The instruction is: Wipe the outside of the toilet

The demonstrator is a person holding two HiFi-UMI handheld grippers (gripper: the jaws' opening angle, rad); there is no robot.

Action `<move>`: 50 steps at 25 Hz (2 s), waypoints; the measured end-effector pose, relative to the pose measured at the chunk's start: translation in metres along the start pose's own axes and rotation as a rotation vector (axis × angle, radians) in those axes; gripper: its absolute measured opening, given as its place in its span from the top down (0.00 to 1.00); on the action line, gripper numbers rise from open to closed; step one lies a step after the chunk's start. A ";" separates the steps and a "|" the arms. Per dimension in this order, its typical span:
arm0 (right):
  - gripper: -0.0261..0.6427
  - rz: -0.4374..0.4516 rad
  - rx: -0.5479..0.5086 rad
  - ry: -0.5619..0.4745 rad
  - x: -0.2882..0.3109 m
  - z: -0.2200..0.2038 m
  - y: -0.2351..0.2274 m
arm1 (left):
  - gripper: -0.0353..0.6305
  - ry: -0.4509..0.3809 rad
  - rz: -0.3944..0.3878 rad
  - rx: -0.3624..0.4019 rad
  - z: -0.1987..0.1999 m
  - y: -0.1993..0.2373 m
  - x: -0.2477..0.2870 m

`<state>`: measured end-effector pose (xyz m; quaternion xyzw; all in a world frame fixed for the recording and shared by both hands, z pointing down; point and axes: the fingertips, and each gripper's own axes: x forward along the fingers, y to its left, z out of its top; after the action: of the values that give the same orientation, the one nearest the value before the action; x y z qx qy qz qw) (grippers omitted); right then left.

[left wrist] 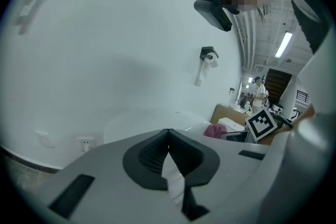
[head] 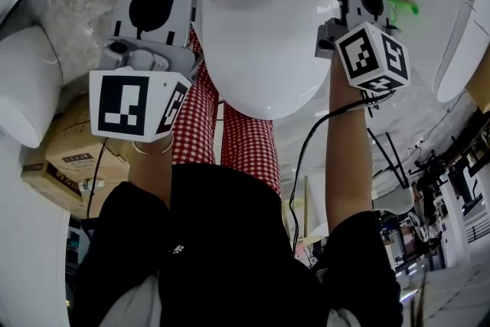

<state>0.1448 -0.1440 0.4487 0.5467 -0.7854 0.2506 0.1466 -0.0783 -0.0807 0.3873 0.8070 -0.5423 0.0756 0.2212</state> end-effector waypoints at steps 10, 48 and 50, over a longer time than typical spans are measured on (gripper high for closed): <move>0.85 -0.060 0.028 -0.017 -0.006 0.002 -0.026 | 0.94 0.014 0.008 -0.014 -0.011 -0.007 -0.008; 0.85 0.722 -0.397 0.125 -0.009 -0.112 0.250 | 0.94 -0.018 0.105 0.009 -0.011 0.052 -0.053; 0.85 0.700 -0.363 0.151 -0.001 -0.123 0.253 | 0.94 -0.016 0.124 0.046 -0.009 0.059 -0.056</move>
<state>-0.0961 -0.0055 0.4912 0.1915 -0.9427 0.1819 0.2039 -0.1535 -0.0485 0.3910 0.7775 -0.5910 0.0952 0.1931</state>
